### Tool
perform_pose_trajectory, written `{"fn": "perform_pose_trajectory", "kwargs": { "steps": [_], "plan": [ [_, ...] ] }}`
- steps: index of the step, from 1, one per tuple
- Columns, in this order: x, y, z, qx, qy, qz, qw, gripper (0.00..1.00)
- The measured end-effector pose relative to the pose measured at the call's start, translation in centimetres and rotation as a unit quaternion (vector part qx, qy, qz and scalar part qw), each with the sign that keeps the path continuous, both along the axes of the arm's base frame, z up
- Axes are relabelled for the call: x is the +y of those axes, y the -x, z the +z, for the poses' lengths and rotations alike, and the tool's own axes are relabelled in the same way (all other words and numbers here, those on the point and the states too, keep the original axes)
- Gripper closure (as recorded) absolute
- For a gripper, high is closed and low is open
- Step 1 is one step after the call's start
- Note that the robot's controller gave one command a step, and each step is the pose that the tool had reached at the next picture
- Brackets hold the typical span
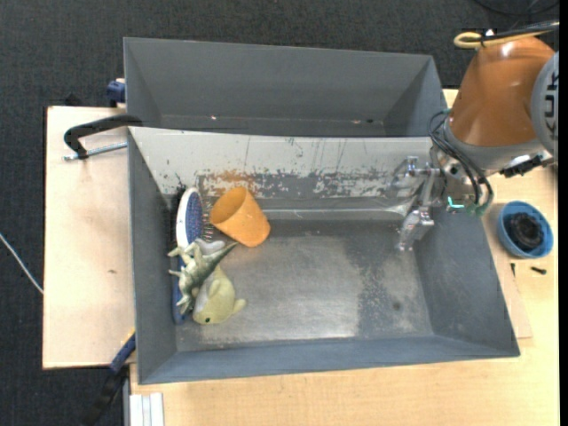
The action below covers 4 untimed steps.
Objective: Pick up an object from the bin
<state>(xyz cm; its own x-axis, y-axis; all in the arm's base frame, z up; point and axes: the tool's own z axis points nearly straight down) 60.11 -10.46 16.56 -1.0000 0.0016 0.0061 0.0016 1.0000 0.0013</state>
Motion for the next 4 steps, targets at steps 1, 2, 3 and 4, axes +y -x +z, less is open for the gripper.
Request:
{"fn": "perform_pose_trajectory", "kwargs": {
  "steps": [1,2,3,4],
  "plan": [
    [-4.9,3.9,-7.2,-0.0006,0.000,0.139,0.9903,0.00],
    [1.0,1.3,-6.8,-0.0073,-0.001,0.175,0.9845,0.00],
    [4.2,1.0,-8.1,-0.0043,-0.001,0.283,0.9591,0.00],
    [1.9,-0.1,-5.7,-0.0074,0.001,0.378,0.9258,0.00]
  ]
}}
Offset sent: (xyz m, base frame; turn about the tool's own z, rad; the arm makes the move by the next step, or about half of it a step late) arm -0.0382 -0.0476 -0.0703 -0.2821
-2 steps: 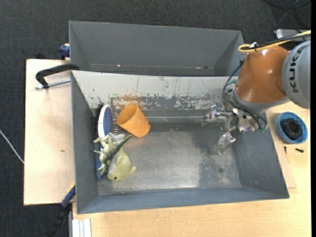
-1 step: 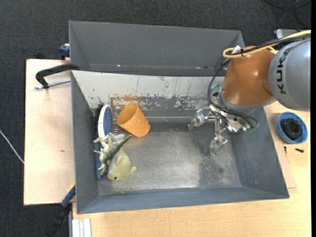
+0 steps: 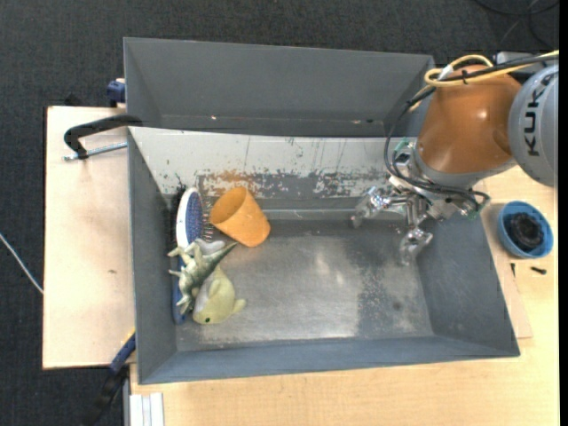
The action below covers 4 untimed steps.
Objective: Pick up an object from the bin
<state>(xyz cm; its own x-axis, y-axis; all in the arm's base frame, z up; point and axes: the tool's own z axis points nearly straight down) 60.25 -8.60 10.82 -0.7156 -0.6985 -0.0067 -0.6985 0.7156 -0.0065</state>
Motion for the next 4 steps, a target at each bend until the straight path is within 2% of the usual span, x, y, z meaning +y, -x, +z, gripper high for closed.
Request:
{"fn": "perform_pose_trajectory", "kwargs": {
  "steps": [1,2,3,4],
  "plan": [
    [9.5,0.5,-1.9,0.0043,-0.001,0.115,0.9934,0.00],
    [15.8,2.4,2.1,0.0008,-0.001,0.150,0.9887,0.00],
    [25.0,0.6,4.0,-0.0003,-0.003,0.137,0.9906,0.00],
    [26.0,0.7,-2.4,0.0057,0.001,0.246,0.9691,0.00]
  ]
}}
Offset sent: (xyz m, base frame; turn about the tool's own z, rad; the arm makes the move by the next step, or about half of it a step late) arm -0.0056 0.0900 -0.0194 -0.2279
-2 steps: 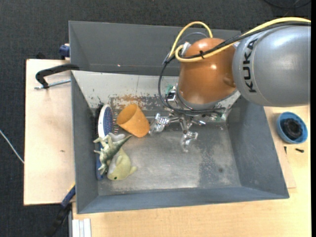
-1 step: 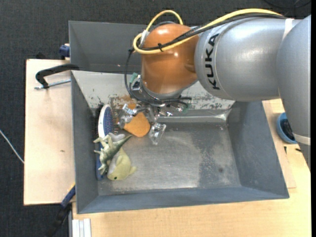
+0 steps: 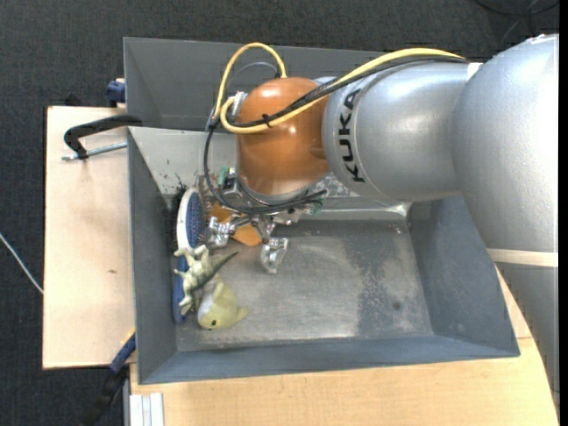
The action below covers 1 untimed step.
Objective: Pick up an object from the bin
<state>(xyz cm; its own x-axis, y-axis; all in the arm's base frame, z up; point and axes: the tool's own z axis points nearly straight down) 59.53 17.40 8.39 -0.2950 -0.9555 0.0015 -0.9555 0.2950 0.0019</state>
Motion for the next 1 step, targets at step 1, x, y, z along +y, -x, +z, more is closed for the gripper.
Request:
{"fn": "perform_pose_trajectory", "kwargs": {
  "steps": [1],
  "plan": [
    [0.12,-0.08,0.17,-0.0019,-0.002,-0.001,1.0000,1.00]
  ]
}}
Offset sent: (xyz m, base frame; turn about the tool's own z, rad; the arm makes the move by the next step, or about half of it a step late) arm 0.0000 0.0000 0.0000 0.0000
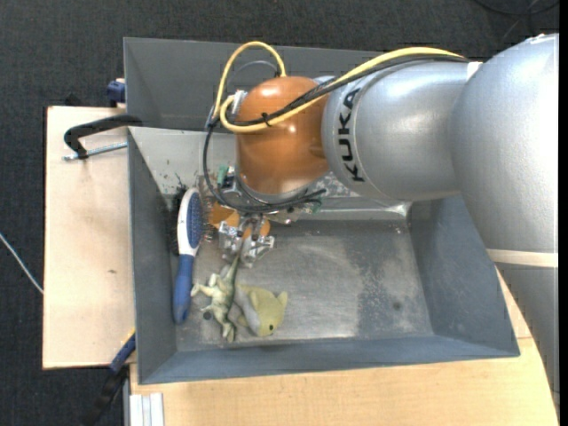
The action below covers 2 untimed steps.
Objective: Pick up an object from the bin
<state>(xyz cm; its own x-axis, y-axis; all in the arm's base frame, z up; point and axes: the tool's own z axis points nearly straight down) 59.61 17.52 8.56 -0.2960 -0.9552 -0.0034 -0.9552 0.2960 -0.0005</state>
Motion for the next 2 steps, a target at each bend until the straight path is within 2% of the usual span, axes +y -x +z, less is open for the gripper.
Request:
{"fn": "perform_pose_trajectory", "kwargs": {
  "steps": [1,2],
  "plan": [
    [-4.9,1.4,19.9,-0.0072,0.000,0.059,0.9982,1.00],
    [-6.0,1.7,5.8,0.0037,0.001,0.144,0.9896,1.00]
  ]
}}
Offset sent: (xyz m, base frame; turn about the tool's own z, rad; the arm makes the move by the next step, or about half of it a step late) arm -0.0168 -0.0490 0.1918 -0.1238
